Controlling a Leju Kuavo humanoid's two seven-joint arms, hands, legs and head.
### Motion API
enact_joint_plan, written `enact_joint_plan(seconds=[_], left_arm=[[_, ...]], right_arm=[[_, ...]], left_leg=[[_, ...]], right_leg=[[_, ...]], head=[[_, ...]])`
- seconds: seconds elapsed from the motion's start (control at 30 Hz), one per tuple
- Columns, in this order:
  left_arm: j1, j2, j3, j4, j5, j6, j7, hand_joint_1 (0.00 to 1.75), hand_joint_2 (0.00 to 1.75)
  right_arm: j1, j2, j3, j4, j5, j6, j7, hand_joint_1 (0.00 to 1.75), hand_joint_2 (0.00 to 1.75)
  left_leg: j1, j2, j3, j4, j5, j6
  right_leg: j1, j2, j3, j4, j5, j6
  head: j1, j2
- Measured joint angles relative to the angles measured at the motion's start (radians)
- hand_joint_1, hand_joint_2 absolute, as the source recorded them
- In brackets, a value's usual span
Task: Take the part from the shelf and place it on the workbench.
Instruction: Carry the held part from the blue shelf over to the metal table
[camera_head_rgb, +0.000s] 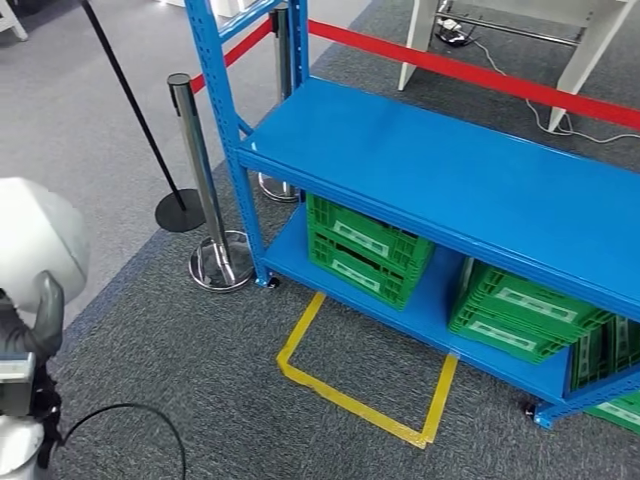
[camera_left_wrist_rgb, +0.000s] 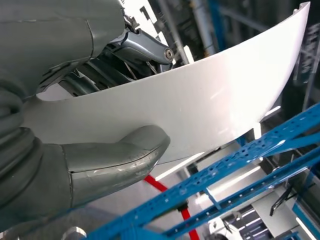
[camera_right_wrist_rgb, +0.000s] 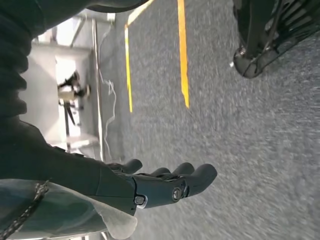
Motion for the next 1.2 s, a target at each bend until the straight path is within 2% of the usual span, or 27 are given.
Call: enact_joint_plan(seconds=[0.03,0.1,0.17,0.23,0.27,0.3,0.37,0.4,0.43,0.47,0.5,0.53,0.6,0.67,0.73,0.77,0.8,0.87,0.93,0.97,1.0,1.03,1.07,1.1,1.13,1.17,1.2], left_arm=[[-0.038,-0.005,-0.018,0.025,0.005,-0.006,0.017,1.75,1.75],[-0.112,-0.016,-0.055,0.072,0.007,-0.008,0.043,1.75,1.75],[-0.178,-0.023,-0.090,0.115,0.006,-0.006,0.070,1.75,1.75],[-0.237,-0.026,-0.122,0.157,0.001,-0.004,0.104,1.75,1.75],[-0.264,-0.026,-0.135,0.177,-0.002,-0.003,0.118,1.75,1.75],[-0.291,-0.027,-0.148,0.196,-0.004,-0.001,0.129,1.75,1.75],[-0.338,-0.030,-0.168,0.232,-0.003,0.004,0.143,1.75,1.75],[-0.355,-0.032,-0.178,0.248,0.001,0.005,0.148,1.75,1.75],[-0.367,-0.034,-0.185,0.262,0.007,0.005,0.153,1.75,1.75],[-0.379,-0.036,-0.191,0.276,0.016,0.004,0.158,1.75,1.75],[-0.392,-0.038,-0.196,0.289,0.026,0.000,0.164,1.75,1.75],[-0.410,-0.040,-0.201,0.302,0.036,-0.005,0.170,1.75,1.75],[-0.453,-0.046,-0.208,0.325,0.053,-0.017,0.180,1.75,1.75],[-0.492,-0.053,-0.217,0.344,0.063,-0.028,0.189,1.75,1.75],[-0.515,-0.058,-0.225,0.360,0.070,-0.039,0.197,1.75,1.75],[-0.525,-0.060,-0.227,0.368,0.072,-0.044,0.201,1.75,1.75],[-0.536,-0.064,-0.231,0.376,0.074,-0.050,0.204,1.75,1.75],[-0.561,-0.076,-0.243,0.394,0.078,-0.062,0.211,1.75,1.75],[-0.575,-0.088,-0.258,0.414,0.080,-0.072,0.215,1.75,1.75],[-0.578,-0.092,-0.265,0.423,0.081,-0.075,0.216,1.75,1.75],[-0.578,-0.095,-0.270,0.430,0.082,-0.076,0.216,1.75,1.75],[-0.576,-0.096,-0.274,0.435,0.085,-0.076,0.214,1.75,1.75],[-0.573,-0.097,-0.277,0.437,0.088,-0.076,0.210,1.75,1.75],[-0.567,-0.096,-0.278,0.436,0.093,-0.075,0.204,1.75,1.75],[-0.555,-0.095,-0.278,0.433,0.097,-0.072,0.198,1.75,1.75],[-0.536,-0.091,-0.278,0.424,0.100,-0.070,0.190,1.75,1.75],[-0.508,-0.083,-0.277,0.409,0.106,-0.067,0.181,1.75,1.75]], right_arm=[[-0.002,-0.001,0.001,0.000,0.007,0.001,0.000,0.00,1.75],[-0.006,-0.002,0.003,0.000,0.021,0.001,-0.002,0.00,1.75],[-0.006,-0.002,0.008,0.000,0.038,0.001,-0.009,0.00,1.75],[-0.006,-0.001,0.017,0.001,0.059,-0.001,-0.008,0.00,1.75],[-0.007,-0.001,0.023,0.002,0.069,-0.003,-0.006,0.00,1.75],[-0.006,-0.002,0.027,0.002,0.077,-0.007,-0.004,0.00,1.75],[-0.004,-0.005,0.034,0.002,0.088,-0.017,-0.004,0.00,1.75],[-0.002,-0.007,0.037,0.002,0.093,-0.021,-0.004,0.00,1.75],[-0.002,-0.008,0.041,0.002,0.099,-0.023,-0.005,0.00,1.75],[-0.002,-0.010,0.044,0.002,0.105,-0.024,-0.005,0.00,1.75],[-0.002,-0.011,0.048,0.002,0.112,-0.025,-0.005,0.00,1.75],[-0.003,-0.012,0.052,0.002,0.120,-0.025,-0.004,0.00,1.75],[-0.005,-0.014,0.061,0.002,0.133,-0.025,-0.004,0.00,1.75],[-0.006,-0.016,0.068,0.003,0.143,-0.025,-0.005,0.00,1.75],[-0.009,-0.019,0.073,0.003,0.152,-0.024,-0.006,0.00,1.75],[-0.011,-0.021,0.076,0.003,0.156,-0.023,-0.003,0.00,1.75],[-0.012,-0.024,0.078,0.003,0.161,-0.021,-0.001,0.00,1.75],[-0.012,-0.029,0.083,0.004,0.167,-0.014,0.002,0.00,1.75],[-0.009,-0.032,0.086,0.005,0.169,-0.008,0.002,0.00,1.75],[-0.008,-0.034,0.087,0.005,0.168,-0.005,0.002,0.00,1.75],[-0.008,-0.036,0.087,0.005,0.166,-0.002,0.002,0.00,1.75],[-0.008,-0.037,0.087,0.005,0.163,0.000,0.002,0.00,1.75],[-0.008,-0.039,0.087,0.005,0.158,0.000,0.002,0.00,1.75],[-0.006,-0.039,0.087,0.006,0.154,0.000,0.001,0.00,1.75],[-0.005,-0.039,0.087,0.006,0.153,0.000,-0.002,0.00,1.75],[-0.004,-0.039,0.087,0.007,0.153,-0.002,-0.006,0.00,1.75],[-0.003,-0.039,0.087,0.007,0.155,-0.006,-0.009,0.00,1.75]], left_leg=[[0.000,-0.014,-0.001,0.001,0.002,-0.003],[-0.001,-0.038,-0.009,0.009,0.005,-0.011],[0.000,-0.058,-0.022,0.016,0.011,-0.022],[0.003,-0.071,-0.032,0.019,0.017,-0.034],[0.002,-0.059,-0.038,0.028,0.011,-0.038],[0.001,-0.032,-0.052,0.058,-0.008,-0.043],[0.001,0.033,-0.104,0.177,-0.072,-0.052],[0.003,0.051,-0.133,0.246,-0.101,-0.056],[0.005,0.058,-0.151,0.293,-0.114,-0.058],[0.006,0.060,-0.154,0.304,-0.109,-0.058],[0.006,0.063,-0.138,0.276,-0.086,-0.055],[0.004,0.071,-0.108,0.216,-0.051,-0.050],[-0.007,0.113,-0.044,0.083,-0.003,-0.036],[-0.019,0.137,-0.021,0.026,0.002,-0.022],[-0.019,0.117,-0.023,0.017,0.003,-0.012],[-0.017,0.105,-0.022,0.012,0.006,-0.006],[-0.014,0.094,-0.022,0.007,0.010,0.000],[-0.011,0.071,-0.022,0.003,0.014,0.009],[-0.011,0.043,-0.023,0.004,0.015,0.012],[-0.012,0.028,-0.022,0.004,0.015,0.012],[-0.011,0.013,-0.021,0.006,0.014,0.011],[-0.010,-0.001,-0.020,0.008,0.013,0.010],[-0.009,-0.014,-0.021,0.012,0.011,0.006],[-0.009,-0.026,-0.024,0.019,0.008,0.002],[-0.009,-0.036,-0.029,0.024,0.007,-0.004],[-0.009,-0.047,-0.034,0.027,0.007,-0.009],[-0.009,-0.057,-0.037,0.028,0.008,-0.014]], right_leg=[[-0.001,0.012,0.032,-0.069,0.041,-0.002],[-0.005,0.054,0.092,-0.197,0.091,-0.006],[-0.005,0.073,0.110,-0.236,0.096,-0.009],[-0.006,0.051,0.109,-0.237,0.102,-0.017],[-0.007,0.039,0.108,-0.238,0.106,-0.022],[-0.009,0.026,0.108,-0.240,0.108,-0.026],[-0.008,0.000,0.107,-0.240,0.110,-0.030],[-0.007,-0.013,0.107,-0.240,0.109,-0.031],[-0.006,-0.026,0.106,-0.240,0.108,-0.031],[-0.006,-0.039,0.106,-0.240,0.108,-0.031],[-0.005,-0.051,0.107,-0.239,0.107,-0.030],[-0.004,-0.064,0.108,-0.239,0.105,-0.029],[0.001,-0.088,0.110,-0.239,0.102,-0.025],[0.006,-0.110,0.109,-0.240,0.099,-0.018],[0.007,-0.129,0.108,-0.242,0.095,-0.009],[0.005,-0.116,0.105,-0.235,0.087,-0.005],[0.003,-0.091,0.093,-0.212,0.072,-0.001],[-0.001,-0.027,0.038,-0.102,0.020,0.005],[-0.002,-0.006,-0.034,0.027,-0.020,0.009],[-0.002,-0.004,-0.054,0.052,-0.013,0.011],[-0.002,-0.003,-0.056,0.035,0.013,0.012],[-0.004,0.004,-0.037,-0.020,0.055,0.012],[-0.009,0.023,-0.009,-0.091,0.094,0.014],[-0.013,0.048,0.021,-0.154,0.119,0.014],[-0.017,0.068,0.042,-0.196,0.131,0.013],[-0.019,0.080,0.053,-0.213,0.129,0.011],[-0.018,0.077,0.059,-0.216,0.125,0.006]], head=[[0.000,0.000],[-0.001,0.000],[-0.002,0.000],[-0.001,0.000],[-0.004,0.000],[-0.008,0.000],[-0.016,0.000],[-0.017,0.000],[-0.017,0.000],[-0.018,0.000],[-0.018,0.000],[-0.018,0.000],[-0.017,0.000],[-0.016,0.000],[-0.015,0.000],[-0.015,0.000],[-0.013,0.000],[-0.010,0.000],[-0.008,0.000],[-0.007,0.000],[-0.007,0.000],[-0.007,0.000],[-0.007,0.000],[-0.007,0.000],[-0.007,0.000],[-0.007,0.000],[-0.007,0.000]])
